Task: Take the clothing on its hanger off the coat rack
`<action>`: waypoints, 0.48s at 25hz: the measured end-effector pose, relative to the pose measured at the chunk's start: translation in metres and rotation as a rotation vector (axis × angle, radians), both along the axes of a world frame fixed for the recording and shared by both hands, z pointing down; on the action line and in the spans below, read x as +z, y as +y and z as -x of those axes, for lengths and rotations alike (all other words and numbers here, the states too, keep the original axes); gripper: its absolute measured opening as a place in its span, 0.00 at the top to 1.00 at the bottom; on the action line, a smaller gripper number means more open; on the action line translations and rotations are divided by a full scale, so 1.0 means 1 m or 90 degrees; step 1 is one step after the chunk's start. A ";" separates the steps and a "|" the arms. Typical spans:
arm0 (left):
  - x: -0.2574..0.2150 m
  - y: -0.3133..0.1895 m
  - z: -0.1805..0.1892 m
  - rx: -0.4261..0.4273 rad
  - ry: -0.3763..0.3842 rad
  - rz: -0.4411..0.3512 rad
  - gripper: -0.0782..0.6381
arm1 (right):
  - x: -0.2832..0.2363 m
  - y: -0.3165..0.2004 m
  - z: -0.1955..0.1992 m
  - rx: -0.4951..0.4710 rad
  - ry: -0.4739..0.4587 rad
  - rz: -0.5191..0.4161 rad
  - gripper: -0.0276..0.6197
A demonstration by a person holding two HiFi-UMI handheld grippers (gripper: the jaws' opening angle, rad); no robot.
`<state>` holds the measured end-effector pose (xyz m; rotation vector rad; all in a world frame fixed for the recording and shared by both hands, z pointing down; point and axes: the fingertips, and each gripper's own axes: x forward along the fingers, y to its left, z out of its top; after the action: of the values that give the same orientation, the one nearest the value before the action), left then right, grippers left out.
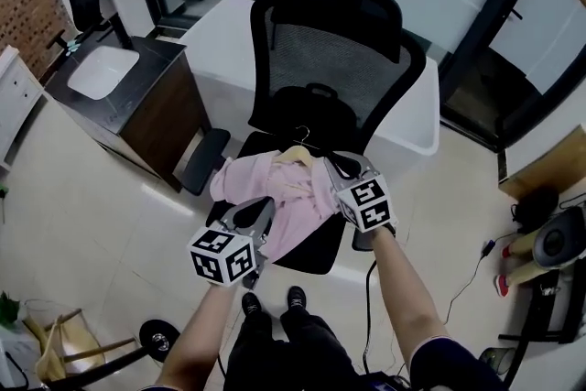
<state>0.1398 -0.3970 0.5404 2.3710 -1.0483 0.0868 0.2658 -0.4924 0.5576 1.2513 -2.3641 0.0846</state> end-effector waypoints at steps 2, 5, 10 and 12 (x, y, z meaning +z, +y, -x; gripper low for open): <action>-0.013 0.001 -0.006 0.010 0.001 -0.012 0.87 | -0.024 0.013 0.001 0.003 -0.026 -0.019 0.95; -0.029 0.004 -0.012 0.025 0.002 -0.029 0.87 | -0.058 0.033 0.006 -0.004 -0.069 -0.046 0.95; -0.053 0.007 -0.014 0.029 0.012 -0.055 0.87 | -0.104 0.059 0.010 0.019 -0.127 -0.087 0.95; -0.060 0.007 -0.013 0.031 0.012 -0.064 0.87 | -0.115 0.067 0.016 0.019 -0.170 -0.090 0.95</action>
<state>0.1530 -0.3901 0.4801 2.4835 -1.0079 0.0294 0.2501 -0.4250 0.4424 1.4180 -2.6183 0.1023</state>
